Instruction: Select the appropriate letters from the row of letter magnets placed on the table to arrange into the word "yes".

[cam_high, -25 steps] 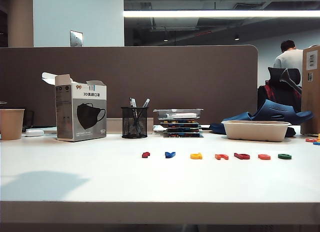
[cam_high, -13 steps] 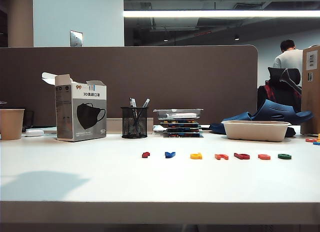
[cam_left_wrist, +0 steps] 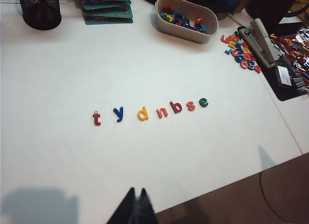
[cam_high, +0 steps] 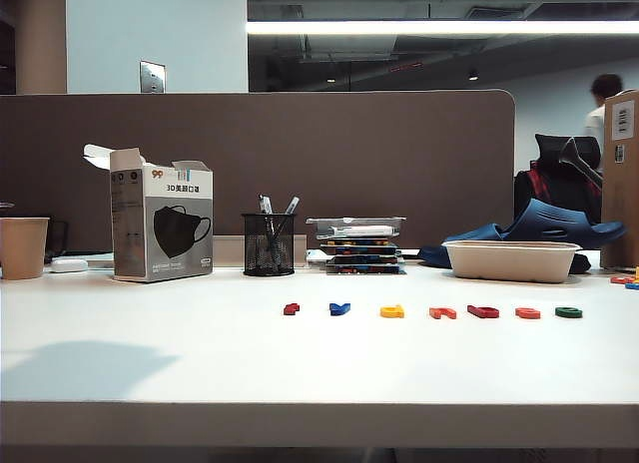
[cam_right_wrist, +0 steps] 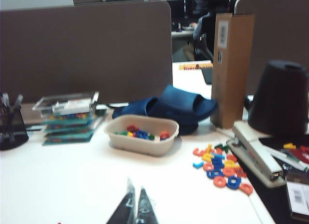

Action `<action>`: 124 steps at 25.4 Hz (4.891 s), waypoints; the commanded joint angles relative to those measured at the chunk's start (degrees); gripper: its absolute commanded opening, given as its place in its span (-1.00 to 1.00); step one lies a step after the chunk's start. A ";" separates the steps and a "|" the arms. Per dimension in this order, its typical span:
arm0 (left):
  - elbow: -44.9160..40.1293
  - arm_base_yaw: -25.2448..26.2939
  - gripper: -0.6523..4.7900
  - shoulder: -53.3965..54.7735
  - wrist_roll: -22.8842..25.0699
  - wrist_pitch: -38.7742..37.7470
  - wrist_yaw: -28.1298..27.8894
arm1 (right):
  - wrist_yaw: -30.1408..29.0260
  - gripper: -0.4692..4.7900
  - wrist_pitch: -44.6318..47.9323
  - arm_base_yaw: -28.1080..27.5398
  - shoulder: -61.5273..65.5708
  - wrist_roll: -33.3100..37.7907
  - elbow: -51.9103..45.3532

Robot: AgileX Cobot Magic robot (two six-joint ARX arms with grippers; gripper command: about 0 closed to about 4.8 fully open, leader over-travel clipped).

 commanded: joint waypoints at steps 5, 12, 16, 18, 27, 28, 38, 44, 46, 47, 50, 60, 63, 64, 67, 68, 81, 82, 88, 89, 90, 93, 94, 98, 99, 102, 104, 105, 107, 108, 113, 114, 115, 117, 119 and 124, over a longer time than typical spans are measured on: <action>0.20 0.00 -0.78 -0.15 0.04 0.35 -0.35 | -0.11 -0.84 -7.67 0.04 -0.39 0.26 8.48; 0.20 0.00 -0.78 -0.15 0.04 0.35 -0.35 | -0.11 -0.84 -15.32 0.07 1.14 0.26 15.30; 0.20 0.02 -0.78 -0.15 0.04 0.35 -0.35 | -0.13 -0.84 -17.46 0.07 3.65 0.26 18.18; 0.20 0.00 -0.78 -0.15 0.04 0.35 -0.35 | -0.13 -0.84 -17.59 0.07 5.07 0.26 19.26; 0.20 0.02 -0.78 -0.15 0.04 0.37 -0.35 | -0.22 -0.84 -21.77 0.09 15.41 0.26 26.88; 0.20 0.00 -0.78 -0.15 0.04 0.37 -0.35 | -1.18 -0.84 -22.34 0.07 17.53 0.26 28.52; 0.20 0.02 -0.78 -0.15 0.04 0.37 -0.37 | -6.80 -0.84 -23.56 0.13 29.92 0.24 39.10; 0.20 0.00 -0.78 -0.13 0.04 0.39 -0.37 | -12.20 -0.84 -23.93 0.15 35.32 0.24 42.49; 0.20 0.00 -0.78 -0.15 0.04 0.39 -0.37 | -13.86 -0.84 -25.14 0.17 37.92 0.26 44.17; 0.20 0.00 -0.78 -0.13 0.04 0.39 -0.37 | -13.99 -0.84 -25.86 0.20 38.93 0.26 44.87; 0.20 0.00 -0.78 -0.13 0.04 0.39 -0.37 | -15.65 -0.84 -27.80 0.20 42.49 0.26 47.04; 0.20 0.02 -0.78 -0.13 0.04 0.77 -0.37 | -21.73 -0.84 -28.17 3.69 52.63 0.24 51.54; 0.20 0.02 -0.78 -0.13 0.04 0.79 -0.37 | -21.75 -0.84 -28.17 7.28 56.54 0.22 53.05; 0.20 0.00 -0.78 -0.13 0.04 0.79 -0.37 | -21.73 -0.84 -28.11 8.57 57.77 0.22 53.46; 0.20 0.02 -0.78 -0.13 0.04 0.79 -0.37 | -21.46 -0.84 -28.06 11.76 60.89 0.17 54.62; 0.20 0.02 -0.78 -0.13 0.04 0.79 -0.37 | -21.35 -0.84 -28.06 12.52 61.86 -0.02 54.99; 0.20 0.00 -0.78 0.11 0.04 0.77 -0.37 | -21.35 -0.83 -27.67 19.45 74.69 -1.81 61.26; 0.20 0.00 -0.78 0.13 0.04 0.77 -0.37 | -21.57 -0.82 -27.65 19.52 75.30 -2.21 61.44; 0.20 0.02 -0.78 0.24 0.04 0.77 -0.37 | -21.29 -0.82 -27.69 21.27 78.84 -4.92 61.92; 0.20 0.02 -0.78 0.24 0.04 0.77 -0.37 | -21.24 -0.82 -27.65 21.62 79.30 -4.98 61.94; 0.20 0.02 -0.78 0.24 0.04 0.77 -0.37 | -21.22 -0.82 -27.61 21.99 79.73 -5.01 61.94; 0.17 0.00 -0.78 0.28 0.04 0.77 -0.37 | -21.11 -0.82 -27.23 22.32 81.48 -6.36 61.94; 0.20 0.02 -0.78 0.39 0.04 0.77 -0.35 | -21.07 -0.82 -27.10 22.56 81.90 -6.36 61.94; 0.20 0.00 -0.78 0.42 0.04 0.77 -0.35 | -21.00 -0.82 -24.87 23.26 83.89 -6.45 61.96; 0.20 0.02 -0.78 0.46 0.04 0.74 -0.35 | -20.87 -0.82 -23.87 24.09 84.56 -6.47 61.99; 0.20 0.02 -0.78 0.46 0.04 0.77 -0.35 | -20.94 -0.82 -23.08 25.40 86.75 -7.48 63.01; 0.20 0.02 -0.78 0.46 0.04 0.77 -0.37 | -20.76 -0.82 -22.82 26.84 88.89 -8.00 64.00; 0.20 0.02 -0.78 0.46 0.04 0.77 -0.37 | -20.57 -0.82 -22.62 27.30 89.79 -8.31 64.35; 0.20 0.02 -0.78 0.46 0.04 0.77 -0.35 | -19.76 -0.82 -22.01 28.55 93.02 -9.70 65.57; 0.20 0.02 -0.78 0.46 0.04 0.77 -0.35 | -19.82 -0.82 -21.81 28.74 93.79 -10.19 65.88; 0.15 0.02 -0.78 0.46 0.04 0.74 -0.35 | -19.61 -0.73 -21.40 30.16 99.56 -12.90 68.24; 0.17 0.02 -0.78 0.46 0.04 0.74 -0.37 | -19.69 -0.63 -21.16 30.16 100.39 -13.44 68.37; 0.15 0.02 -0.78 0.46 0.04 0.74 -0.37 | -19.56 -0.59 -20.70 30.60 101.53 -13.77 68.37; 0.15 0.02 -0.78 0.46 0.04 0.74 -0.37 | -19.61 -0.54 -19.98 30.88 102.62 -14.51 68.37; 0.15 0.02 -0.78 0.46 0.04 0.74 -0.37 | -19.56 -0.33 -19.65 31.43 104.26 -17.70 68.37; 0.15 0.02 -0.78 0.46 0.04 0.74 -0.37 | -18.16 -0.17 -16.85 32.30 107.51 -21.92 68.39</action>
